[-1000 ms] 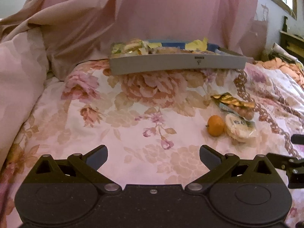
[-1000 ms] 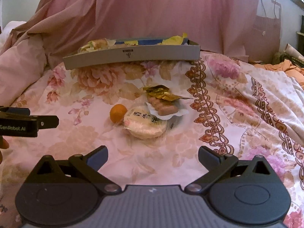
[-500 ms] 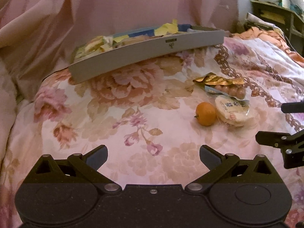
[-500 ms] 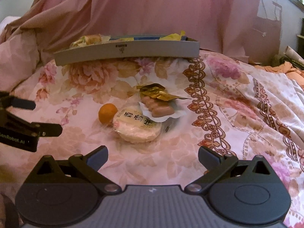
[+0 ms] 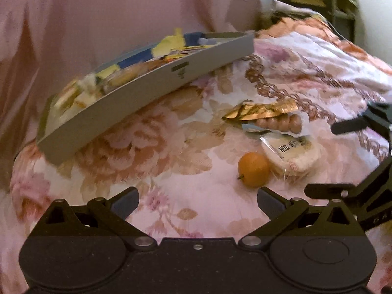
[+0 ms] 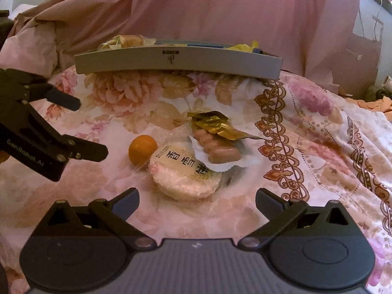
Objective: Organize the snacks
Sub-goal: 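Close the left tool on the small orange while the right tool approaches the rice-cake pack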
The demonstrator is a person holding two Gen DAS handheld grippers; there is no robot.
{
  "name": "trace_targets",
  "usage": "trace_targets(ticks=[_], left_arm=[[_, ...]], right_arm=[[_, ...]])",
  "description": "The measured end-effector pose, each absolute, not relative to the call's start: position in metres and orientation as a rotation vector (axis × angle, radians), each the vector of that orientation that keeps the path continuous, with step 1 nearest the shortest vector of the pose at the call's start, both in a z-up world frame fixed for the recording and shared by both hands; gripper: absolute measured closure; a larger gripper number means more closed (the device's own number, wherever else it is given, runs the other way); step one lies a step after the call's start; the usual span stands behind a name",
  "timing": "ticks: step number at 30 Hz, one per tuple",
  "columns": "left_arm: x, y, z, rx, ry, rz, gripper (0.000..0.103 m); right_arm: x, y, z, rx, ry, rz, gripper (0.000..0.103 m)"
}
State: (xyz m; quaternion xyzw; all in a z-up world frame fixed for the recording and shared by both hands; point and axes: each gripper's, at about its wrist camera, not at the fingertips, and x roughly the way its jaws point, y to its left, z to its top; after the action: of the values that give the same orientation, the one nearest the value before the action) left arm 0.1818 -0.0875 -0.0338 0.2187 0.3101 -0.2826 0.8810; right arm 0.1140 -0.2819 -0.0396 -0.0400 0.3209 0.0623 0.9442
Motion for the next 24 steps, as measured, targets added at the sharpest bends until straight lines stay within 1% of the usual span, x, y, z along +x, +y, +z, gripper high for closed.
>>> trace_targets(ticks=[4, 10, 15, 17, 21, 23, 24], left_arm=[[0.187, -0.096, -0.037, 0.547, 0.623, -0.651, 0.001], [0.19, -0.107, -0.045, 0.652, 0.576, -0.743, 0.001], [0.189, -0.121, -0.05, 0.707, 0.523, -0.786, 0.001], [0.19, -0.126, -0.053, 0.735, 0.516, -0.79, 0.002], [0.194, -0.128, -0.055, 0.73, 0.534, -0.811, 0.009], [0.194, -0.129, -0.053, 0.723, 0.534, -0.823, 0.012], [0.193, -0.129, -0.053, 0.719, 0.534, -0.829, 0.014]], right_arm=[[0.123, -0.287, -0.04, -0.047, 0.665, 0.149, 0.0], [0.137, -0.302, -0.041, 0.121, 0.698, 0.202, 0.0], [0.147, -0.309, -0.045, 0.177, 0.7, 0.203, 0.002], [0.148, -0.308, -0.046, 0.171, 0.695, 0.196, 0.006], [0.15, -0.308, -0.045, 0.17, 0.697, 0.197, 0.014], [0.152, -0.311, -0.043, 0.18, 0.71, 0.192, 0.021], [0.152, -0.313, -0.041, 0.188, 0.718, 0.189, 0.022]])
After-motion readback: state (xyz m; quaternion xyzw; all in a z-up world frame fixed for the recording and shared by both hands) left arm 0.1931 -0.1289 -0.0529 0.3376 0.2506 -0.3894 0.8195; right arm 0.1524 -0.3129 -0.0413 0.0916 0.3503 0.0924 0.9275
